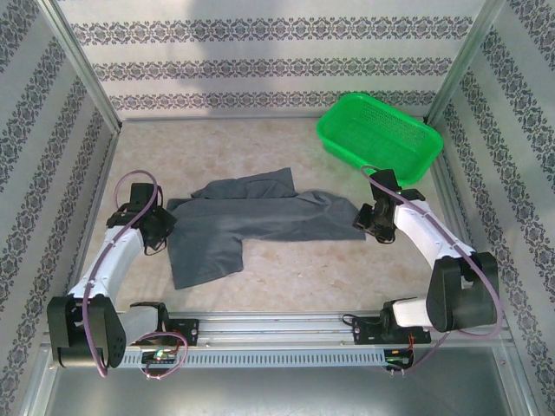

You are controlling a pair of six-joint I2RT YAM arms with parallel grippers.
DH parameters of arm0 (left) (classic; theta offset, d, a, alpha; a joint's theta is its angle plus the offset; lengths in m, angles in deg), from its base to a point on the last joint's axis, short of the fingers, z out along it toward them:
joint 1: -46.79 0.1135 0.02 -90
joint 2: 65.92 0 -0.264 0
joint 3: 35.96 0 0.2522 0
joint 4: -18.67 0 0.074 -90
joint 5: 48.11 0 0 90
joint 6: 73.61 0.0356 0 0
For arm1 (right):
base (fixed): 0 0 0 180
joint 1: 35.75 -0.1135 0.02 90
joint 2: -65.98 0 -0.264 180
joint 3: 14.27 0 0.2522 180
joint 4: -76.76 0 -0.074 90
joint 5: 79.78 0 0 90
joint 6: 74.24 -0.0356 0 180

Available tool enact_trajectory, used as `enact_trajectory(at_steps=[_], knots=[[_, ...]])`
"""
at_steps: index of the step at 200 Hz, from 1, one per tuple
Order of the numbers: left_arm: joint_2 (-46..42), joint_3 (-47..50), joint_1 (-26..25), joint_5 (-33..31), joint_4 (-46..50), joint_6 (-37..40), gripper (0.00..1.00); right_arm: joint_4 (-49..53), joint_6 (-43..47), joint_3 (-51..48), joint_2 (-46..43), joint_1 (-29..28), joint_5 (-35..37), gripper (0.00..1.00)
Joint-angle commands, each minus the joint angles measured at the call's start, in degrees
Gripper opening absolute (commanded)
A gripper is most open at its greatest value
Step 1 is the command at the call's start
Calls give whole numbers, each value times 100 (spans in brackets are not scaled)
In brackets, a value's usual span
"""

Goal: Fold and stack the t-shirts

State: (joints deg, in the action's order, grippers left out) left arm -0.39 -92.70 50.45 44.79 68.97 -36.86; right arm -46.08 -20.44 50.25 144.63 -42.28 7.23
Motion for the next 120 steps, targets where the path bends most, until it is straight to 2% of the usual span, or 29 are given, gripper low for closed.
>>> enact_trajectory(at_steps=[1, 33, 69, 91, 120], knots=[[2, 77, 93, -168, 289, -54, 0, -99, 217, 17, 418, 73, 265, 50], [86, 121, 93, 60, 58, -121, 0, -43, 442, 152, 1231, -257, 75, 53], [108, 131, 93, 123, -40, -137, 0, -391, 529, 83, 1592, -329, -40, 57], [165, 92, 98, 149, -66, -111, 0, -284, 694, 512, 2014, -363, -15, 51], [189, 68, 97, 191, -153, -106, 0, -328, 902, 770, 2252, -354, 114, 33]])
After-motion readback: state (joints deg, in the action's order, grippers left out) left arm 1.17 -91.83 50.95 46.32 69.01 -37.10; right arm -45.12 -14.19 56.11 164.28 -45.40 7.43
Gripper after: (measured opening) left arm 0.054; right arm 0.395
